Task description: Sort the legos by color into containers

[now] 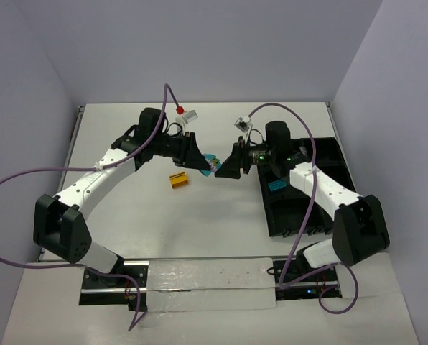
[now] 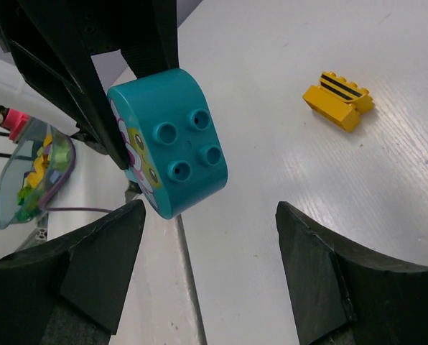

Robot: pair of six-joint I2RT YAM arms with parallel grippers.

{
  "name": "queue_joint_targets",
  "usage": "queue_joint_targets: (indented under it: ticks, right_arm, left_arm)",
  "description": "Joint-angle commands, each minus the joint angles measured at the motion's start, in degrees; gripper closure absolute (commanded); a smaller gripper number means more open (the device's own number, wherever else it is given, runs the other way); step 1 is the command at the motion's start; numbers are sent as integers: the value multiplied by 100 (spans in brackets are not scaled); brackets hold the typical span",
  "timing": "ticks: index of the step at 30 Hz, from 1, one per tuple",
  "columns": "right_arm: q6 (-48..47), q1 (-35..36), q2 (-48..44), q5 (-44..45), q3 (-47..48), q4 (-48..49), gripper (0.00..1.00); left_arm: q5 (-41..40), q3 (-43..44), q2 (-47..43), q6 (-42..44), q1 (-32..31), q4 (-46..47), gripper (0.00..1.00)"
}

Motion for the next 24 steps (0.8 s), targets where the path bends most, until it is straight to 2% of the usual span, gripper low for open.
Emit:
queue_joint_targets:
  ticks: [1, 7, 20, 24]
  right_arm:
    - [94, 48, -18, -334, 243, 269, 21]
    - [279, 56, 126, -592, 355, 362, 29]
    - [663, 140, 350, -813, 575, 681, 29]
    - [670, 163, 428, -812, 607, 648, 32]
  left_arm:
    - [185, 223, -227, -24, -56, 214, 100]
    - [120, 189, -210, -25, -118, 226, 100]
    - [107, 194, -185, 6, -155, 220, 100]
    - [40, 207, -126, 20, -155, 194, 100]
